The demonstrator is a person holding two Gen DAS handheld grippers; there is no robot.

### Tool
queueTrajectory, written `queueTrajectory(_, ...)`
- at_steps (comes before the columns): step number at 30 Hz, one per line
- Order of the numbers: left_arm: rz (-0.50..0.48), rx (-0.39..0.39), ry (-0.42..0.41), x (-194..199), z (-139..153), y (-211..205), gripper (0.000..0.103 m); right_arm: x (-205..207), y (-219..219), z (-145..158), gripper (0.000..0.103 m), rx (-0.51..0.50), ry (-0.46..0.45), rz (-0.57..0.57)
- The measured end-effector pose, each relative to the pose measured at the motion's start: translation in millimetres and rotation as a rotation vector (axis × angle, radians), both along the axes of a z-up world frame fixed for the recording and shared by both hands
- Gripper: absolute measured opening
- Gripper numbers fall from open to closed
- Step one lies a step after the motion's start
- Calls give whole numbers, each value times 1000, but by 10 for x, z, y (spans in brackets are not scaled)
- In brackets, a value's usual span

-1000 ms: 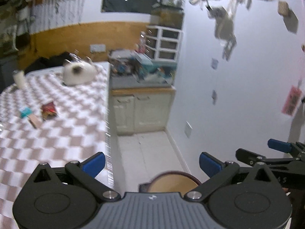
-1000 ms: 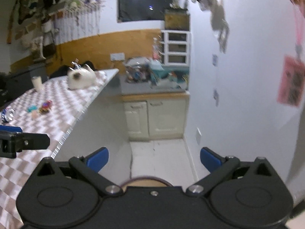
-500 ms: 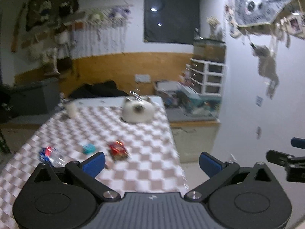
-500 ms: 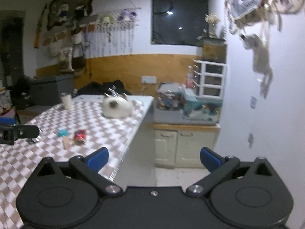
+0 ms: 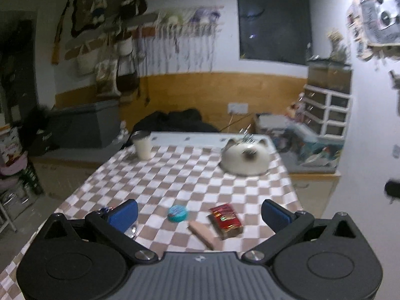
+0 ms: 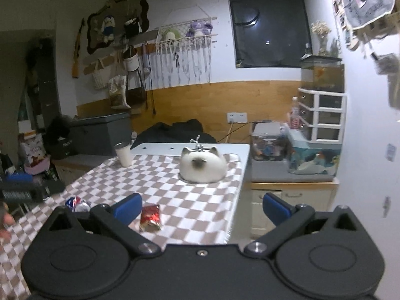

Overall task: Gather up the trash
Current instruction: 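Move both open grippers back from the wastebasket toward the table, then grasp the wooden stick with the left gripper while the right gripper grasps the red snack box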

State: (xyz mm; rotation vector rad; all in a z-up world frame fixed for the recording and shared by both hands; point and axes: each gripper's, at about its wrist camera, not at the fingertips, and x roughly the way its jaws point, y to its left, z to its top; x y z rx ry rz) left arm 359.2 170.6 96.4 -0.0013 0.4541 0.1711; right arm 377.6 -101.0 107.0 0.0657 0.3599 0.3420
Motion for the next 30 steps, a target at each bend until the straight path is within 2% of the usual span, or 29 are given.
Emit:
queueTrajectory(4,32,-32,60,373,-271,157,103,370,261,-95,103,40,25,25)
queueTrajectory(7,45,-69,105,651,-512,229,103,617,495,-229,103,22,30,32)
queueTrajectory(14,79,-125,175,1126,-1103,295,103,1131,896,-646,103,2,136,52)
queueTrajectory(22,141,-164,182,1344,-1615,371,103,1489,1180,-1049,103,-43,216,96)
queueTrajectory(24,141,-164,165,1363,-1676,385,103,1574,1245,-1131,102,-46,242,115)
queueTrajectory(27,142,-160,147,1408,-1737,402,103,1697,1351,-1253,95,-52,284,144)
queueTrajectory(30,120,-153,159,1502,-1781,417,101,1815,1497,-1367,93,-62,304,169)
